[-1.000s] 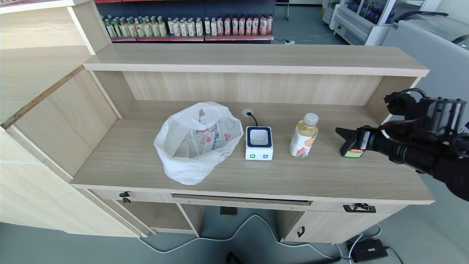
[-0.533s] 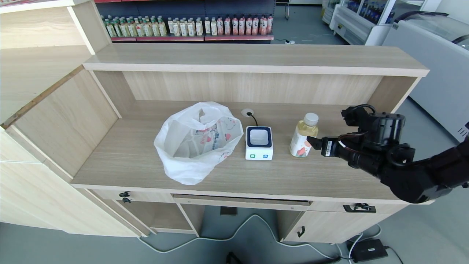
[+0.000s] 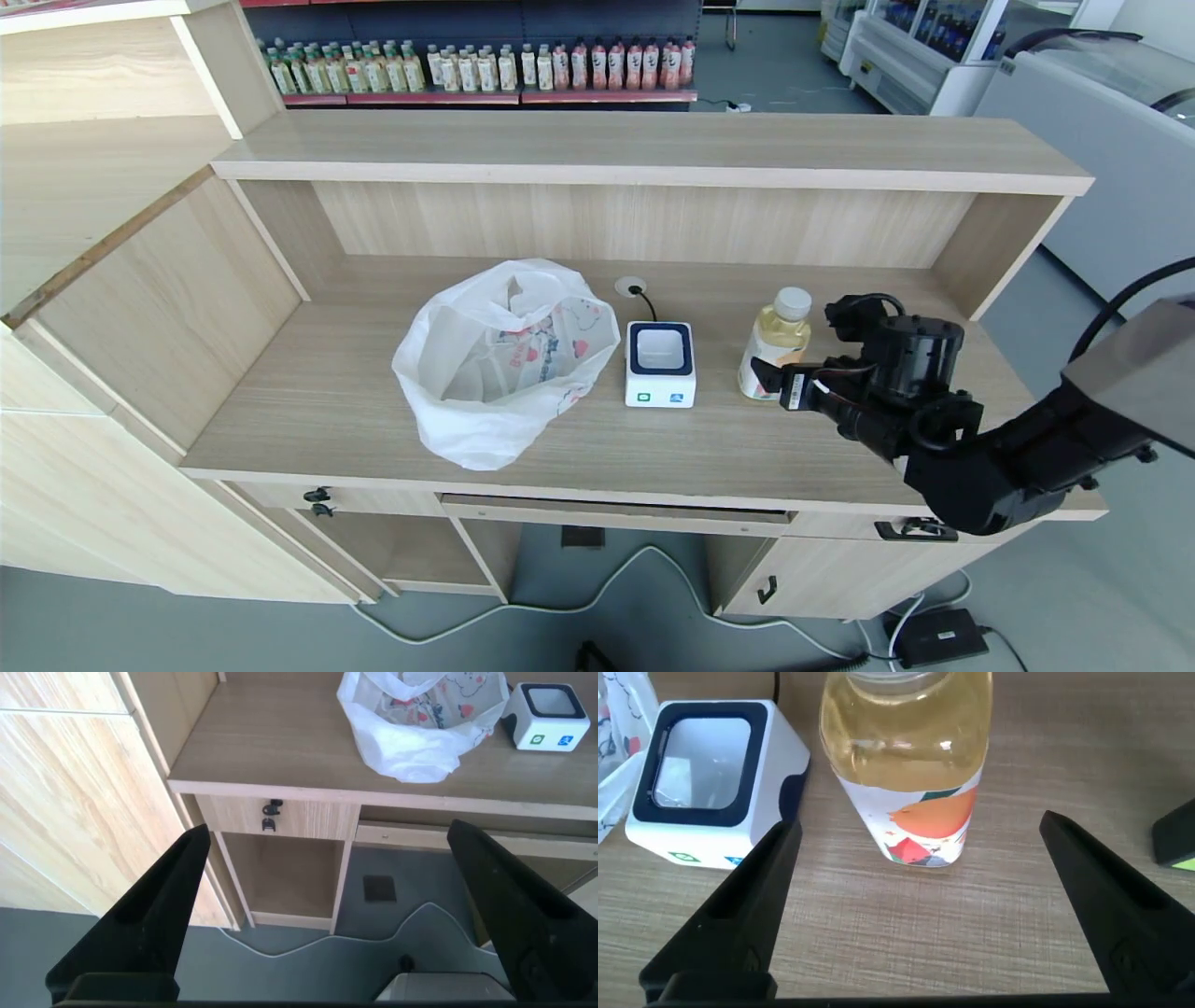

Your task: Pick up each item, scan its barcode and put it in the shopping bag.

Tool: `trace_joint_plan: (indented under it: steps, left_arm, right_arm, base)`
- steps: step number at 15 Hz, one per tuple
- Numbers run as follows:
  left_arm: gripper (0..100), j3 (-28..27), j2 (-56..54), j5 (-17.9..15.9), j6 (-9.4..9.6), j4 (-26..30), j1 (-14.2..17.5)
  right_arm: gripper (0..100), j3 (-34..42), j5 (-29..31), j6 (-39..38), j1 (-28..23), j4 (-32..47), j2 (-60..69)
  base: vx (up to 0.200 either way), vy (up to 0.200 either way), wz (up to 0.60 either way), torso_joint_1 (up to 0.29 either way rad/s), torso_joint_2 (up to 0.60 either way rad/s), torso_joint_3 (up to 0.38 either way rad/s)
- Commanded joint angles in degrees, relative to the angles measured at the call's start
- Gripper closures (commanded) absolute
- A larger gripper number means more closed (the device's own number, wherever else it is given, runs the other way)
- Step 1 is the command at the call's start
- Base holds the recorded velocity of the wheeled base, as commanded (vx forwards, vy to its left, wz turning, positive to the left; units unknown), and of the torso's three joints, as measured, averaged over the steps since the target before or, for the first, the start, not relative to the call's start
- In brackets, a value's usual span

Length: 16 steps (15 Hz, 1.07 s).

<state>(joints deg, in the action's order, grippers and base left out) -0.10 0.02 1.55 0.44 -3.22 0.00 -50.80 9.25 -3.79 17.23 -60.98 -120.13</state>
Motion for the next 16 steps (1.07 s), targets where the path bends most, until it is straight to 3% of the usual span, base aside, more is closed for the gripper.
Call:
trace_joint_plan:
  steps: [1,7,16]
  left_arm:
    - [0,0.01,-0.02,0.03,0.00,-0.03,0.00]
    - [0,0.01,-0.02,0.03,0.00,-0.03,0.00]
    - [0,0.01,-0.02,0.03,0.00,-0.03,0.00]
  right_arm:
    - [0,-0.53,0.50,0.01,1.14,-1.34,-3.18]
    - [0,-8.44,6.04,1.15,2.64,-4.06,-8.81]
    - [0,-14.86,6.30,2.21,3.25,-3.80,-12.85]
  base:
    - [0.000,0.000,0.00,0.000,0.00,0.000]
    - [0.000,0.000,0.00,0.000,0.00,0.000]
    - [0.000,0.000,0.00,0.000,0.00,0.000]
